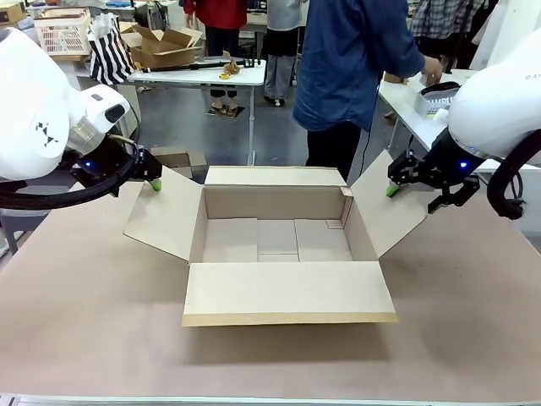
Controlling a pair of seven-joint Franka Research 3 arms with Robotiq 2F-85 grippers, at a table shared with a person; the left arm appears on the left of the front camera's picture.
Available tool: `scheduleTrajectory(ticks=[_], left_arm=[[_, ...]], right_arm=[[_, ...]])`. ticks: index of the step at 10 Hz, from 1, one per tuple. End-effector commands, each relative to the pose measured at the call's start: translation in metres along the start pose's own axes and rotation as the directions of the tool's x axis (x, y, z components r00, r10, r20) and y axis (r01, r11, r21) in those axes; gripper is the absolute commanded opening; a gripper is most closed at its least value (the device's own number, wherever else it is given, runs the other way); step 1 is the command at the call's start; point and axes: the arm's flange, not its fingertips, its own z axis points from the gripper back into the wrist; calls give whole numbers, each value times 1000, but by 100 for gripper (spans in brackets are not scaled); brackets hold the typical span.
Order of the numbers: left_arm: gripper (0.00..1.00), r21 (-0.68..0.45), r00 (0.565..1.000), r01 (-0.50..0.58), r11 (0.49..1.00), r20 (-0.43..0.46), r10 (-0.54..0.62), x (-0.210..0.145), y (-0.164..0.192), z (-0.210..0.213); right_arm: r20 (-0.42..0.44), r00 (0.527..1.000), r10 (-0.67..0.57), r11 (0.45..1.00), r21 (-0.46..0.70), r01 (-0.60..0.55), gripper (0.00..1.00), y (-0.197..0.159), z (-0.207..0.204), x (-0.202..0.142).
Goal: Pack the gift set into the box.
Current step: Lift both hands away from the flaps of the Package Box.
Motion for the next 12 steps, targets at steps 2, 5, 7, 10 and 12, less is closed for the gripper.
scheduleTrajectory(ticks=[2, 5, 7, 10, 12], left_arm=[[100, 12, 1000, -8, 1000, -4, 8, 0, 0, 2], [100, 12, 1000, -8, 1000, -4, 8, 0, 0, 2], [100, 12, 1000, -8, 1000, -4, 8, 0, 0, 2], [100, 12, 1000, -8, 1000, -4, 8, 0, 0, 2], [100, 12, 1000, -8, 1000, -4, 8, 0, 0, 2]], right_arm=[[9, 1000, -16, 1000, -19, 16, 100, 3, 3, 1], [9, 1000, -16, 1000, -19, 16, 100, 3, 3, 1], [9, 1000, -16, 1000, -19, 16, 100, 3, 3, 1], [9, 1000, -16, 1000, -19, 16, 100, 3, 3, 1], [9, 1000, -16, 1000, -19, 16, 100, 3, 3, 1]])
